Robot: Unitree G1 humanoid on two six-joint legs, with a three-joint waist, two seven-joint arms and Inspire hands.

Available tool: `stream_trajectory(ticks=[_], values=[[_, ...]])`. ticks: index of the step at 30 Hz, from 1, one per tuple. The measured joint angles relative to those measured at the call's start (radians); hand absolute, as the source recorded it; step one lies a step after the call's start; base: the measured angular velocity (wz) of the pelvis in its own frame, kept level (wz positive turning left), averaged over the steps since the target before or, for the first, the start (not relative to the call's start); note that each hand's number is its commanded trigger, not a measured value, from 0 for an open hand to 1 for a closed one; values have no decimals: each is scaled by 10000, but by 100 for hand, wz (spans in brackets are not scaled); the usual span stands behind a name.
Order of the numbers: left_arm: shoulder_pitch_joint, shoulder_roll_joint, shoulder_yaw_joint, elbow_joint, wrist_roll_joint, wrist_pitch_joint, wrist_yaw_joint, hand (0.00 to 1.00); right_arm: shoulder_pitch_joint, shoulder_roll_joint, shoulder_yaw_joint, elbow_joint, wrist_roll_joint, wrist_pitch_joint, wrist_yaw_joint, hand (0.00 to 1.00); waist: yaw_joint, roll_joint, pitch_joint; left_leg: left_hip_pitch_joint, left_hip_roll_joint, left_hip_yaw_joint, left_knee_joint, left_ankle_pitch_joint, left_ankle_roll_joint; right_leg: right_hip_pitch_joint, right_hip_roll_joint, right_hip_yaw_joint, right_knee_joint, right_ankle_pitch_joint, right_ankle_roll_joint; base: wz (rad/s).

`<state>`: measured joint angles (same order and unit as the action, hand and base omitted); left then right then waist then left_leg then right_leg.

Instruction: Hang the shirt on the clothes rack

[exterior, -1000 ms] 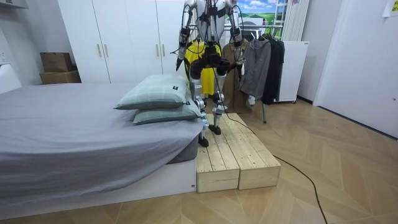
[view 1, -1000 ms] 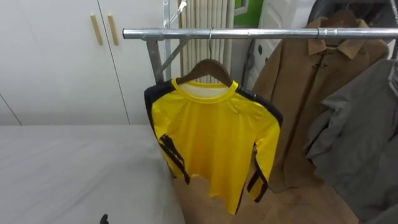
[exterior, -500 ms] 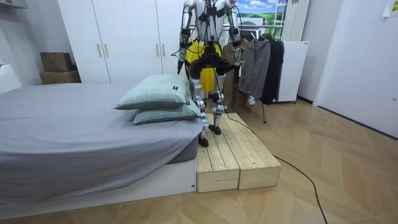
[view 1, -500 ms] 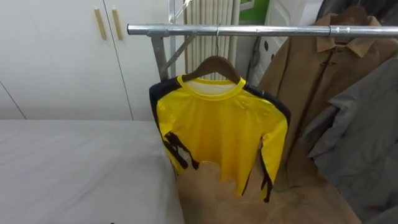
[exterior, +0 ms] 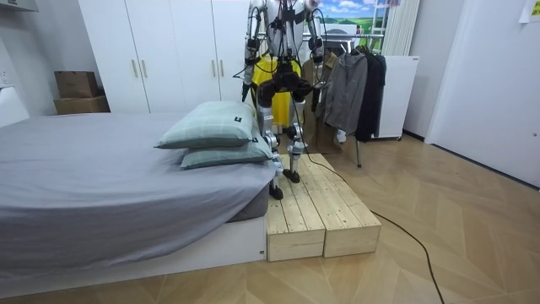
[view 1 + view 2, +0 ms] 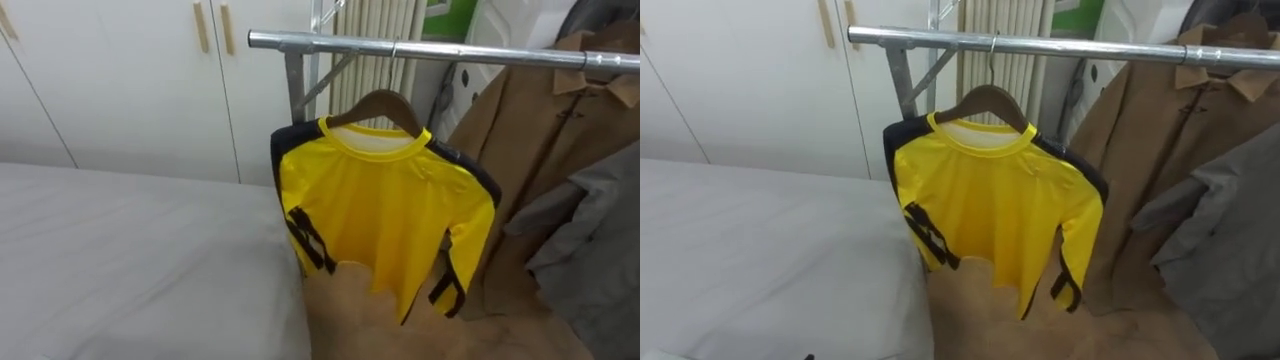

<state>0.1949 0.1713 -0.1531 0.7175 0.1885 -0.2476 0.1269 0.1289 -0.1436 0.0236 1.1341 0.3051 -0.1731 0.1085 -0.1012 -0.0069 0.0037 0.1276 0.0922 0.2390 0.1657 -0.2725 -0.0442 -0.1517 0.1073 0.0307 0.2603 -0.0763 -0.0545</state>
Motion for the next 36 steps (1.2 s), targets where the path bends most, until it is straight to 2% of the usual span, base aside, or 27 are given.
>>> stream_trajectory(ticks=[6, 10, 13, 17, 20, 22, 24, 25, 26, 27, 28, 29, 30, 31, 33, 34, 36], values=[[-71, 43, -16, -12, -8, -35, -21, 0, -45, 3, 309, 1, 190, -5, 0, 0, 40, -50, 13, -3, -1, -191, 114, 9, 8, 44, -37, -84, 3, -89, -24, 5], [-129, 54, -26, -11, -4, -35, -21, 0, -82, 9, 366, 1, 216, 2, 4, 0, 79, -107, 35, -179, -2, -449, 265, 9, 8, 39, -120, -298, -20, -124, -35, 16], [-125, 35, -156, -11, -7, -32, -21, 0, -115, -11, 455, -17, 236, 6, -5, 0, 278, -79, 31, -405, 3, -517, 455, 9, 7, -63, -155, -377, -13, -133, -44, 13], [-158, 3, -172, 17, 2, -35, -23, 0, -350, -18, 723, 10, -2, 3, 46, 0, 316, 32, 42, -941, 9, -896, 1032, 7, 4, -156, -321, -813, 7, -165, -113, 31], [-367, -137, -172, 514, 29, -228, -93, 0, -601, -74, 797, 75, -529, 4, 135, 0, 559, 214, 61, -1285, 14, -1045, 1218, 12, -4, -413, -461, -1154, 254, -241, -204, 33], [-450, -297, -172, 541, 28, -242, -240, 0, -838, -83, 814, 273, -869, 7, 192, 0, 591, 323, 104, -1455, 28, -1090, 1264, 62, -80, -483, -636, -1520, 392, -296, -264, 57], [-525, -406, -216, 486, 23, -306, -504, 0, -945, -91, 834, 325, -1012, 27, 232, 0, 598, 366, 78, -1828, 39, -989, 1459, 214, -116, -595, -821, -2037, 549, -426, -332, 86], [-605, -408, -318, 491, 17, -364, -676, 0, -975, -95, 839, 335, -1073, 44, 237, 0, 572, 402, 56, -2159, 155, -675, 1724, 301, -126, -589, -1014, -2569, 527, -470, -379, 129], [-711, -398, -382, 503, 13, -354, -812, 0, -1071, -96, 837, 426, -1140, 69, 246, 0, 571, 390, 61, -2438, 305, -130, 1919, 470, -109, -572, -1170, -3070, 548, -549, -431, 134], [-728, -392, -410, 501, 4, -343, -878, 0, -1147, -103, 837, 507, -1150, 87, 252, 0, 566, 371, 70, -2544, 368, 136, 1955, 591, -100, -565, -1248, -3307, 522, -578, -469, 135], [-743, -369, -523, 498, 1, -339, -979, 0, -1298, -131, 839, 702, -1139, 93, 256, 0, 570, 328, 87, -2687, 467, 709, 1957, 811, -42, -499, -1445, -3811, 491, -697, -478, 138], [-851, -372, -654, 502, -5, -305, -1111, 0, -1340, -182, 835, 740, -1100, 99, 228, 0, 573, 291, 121, -2798, 738, 1492, 2356, 835, 44, -379, -1600, -4370, 514, -901, -483, 135], [-827, -368, -713, 508, -5, -273, -1171, 0, -1336, -200, 842, 763, -1094, 114, 213, 0, 582, 278, 130, -2803, 908, 1837, 2647, 780, 128, -310, -1653, -4595, 539, -948, -517, 137], [-724, -375, -789, 511, 2, -190, -1272, 0, -1316, -212, 842, 766, -1103, 124, 197, 0, 593, 262, 129, -2778, 1171, 2379, 3262, 639, 296, -168, -1774, -5128, 580, -1048, -563, 138], [-719, -374, -889, 504, 2, -106, -1406, 0, -1355, -208, 842, 761, -1126, 120, 148, 0, 543, 249, 137, -2664, 1514, 2847, 4002, 366, 381, -45, -2061, -6189, 831, -1248, -546, 155], [-728, -378, -904, 503, 3, -105, -1406, 0, -1380, -207, 845, 762, -1135, 119, 149, 0, 546, 236, 145, -2608, 1579, 2906, 4130, 273, 390, -47, -2149, -6423, 935, -1306, -548, 138], [-752, -377, -1044, 503, 16, -107, -1405, 0, -1412, -212, 831, 766, -1133, 97, 165, 0, 438, 209, 135, -2306, 1568, 3095, 4201, -76, 427, -9, -2459, -7329, 1163, -1473, -436, 145]])
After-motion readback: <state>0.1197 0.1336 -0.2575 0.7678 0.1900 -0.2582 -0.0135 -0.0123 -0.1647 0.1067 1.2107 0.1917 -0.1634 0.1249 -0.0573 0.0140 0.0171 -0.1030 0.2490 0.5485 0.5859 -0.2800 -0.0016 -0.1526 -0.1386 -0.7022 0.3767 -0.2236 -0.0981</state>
